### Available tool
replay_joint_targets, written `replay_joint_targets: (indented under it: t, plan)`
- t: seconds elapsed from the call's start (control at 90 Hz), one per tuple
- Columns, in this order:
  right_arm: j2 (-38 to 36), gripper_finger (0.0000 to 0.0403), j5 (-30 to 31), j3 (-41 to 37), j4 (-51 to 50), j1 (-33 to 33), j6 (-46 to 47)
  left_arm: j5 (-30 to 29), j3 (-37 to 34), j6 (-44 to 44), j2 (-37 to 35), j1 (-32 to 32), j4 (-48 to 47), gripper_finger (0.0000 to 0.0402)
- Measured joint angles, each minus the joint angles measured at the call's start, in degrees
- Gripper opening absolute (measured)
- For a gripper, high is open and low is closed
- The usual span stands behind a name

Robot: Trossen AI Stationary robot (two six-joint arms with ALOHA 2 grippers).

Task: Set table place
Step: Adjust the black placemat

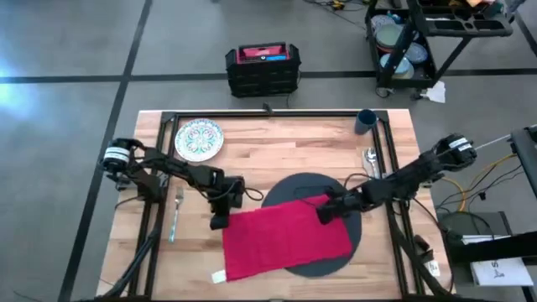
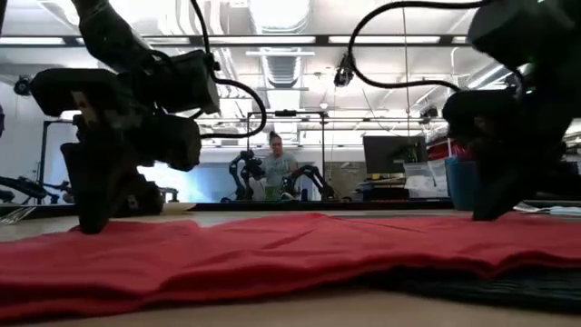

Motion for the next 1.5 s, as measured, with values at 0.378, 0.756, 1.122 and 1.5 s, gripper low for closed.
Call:
replay_joint_targets:
  t: [0.378,0.756,1.122,1.5]
  plan:
    - [0.0,0.0,-1.4,0.0,0.4,-5.9,-6.9,1.7,0.0,-3.7,0.0,-1.3,4.5,0.0]
    - [0.0,0.0,-2.8,0.0,0.8,-9.8,-11.1,1.7,0.0,-4.5,0.0,-1.4,6.1,0.0]
    - [0.0,0.0,-4.7,-0.1,2.3,-15.6,-16.6,-0.2,0.0,-4.8,0.1,-1.4,8.3,0.0]
    - [1.1,0.0,-5.7,0.0,7.4,-18.9,-19.7,-0.4,3.4,-5.4,5.9,-2.6,8.7,0.0]
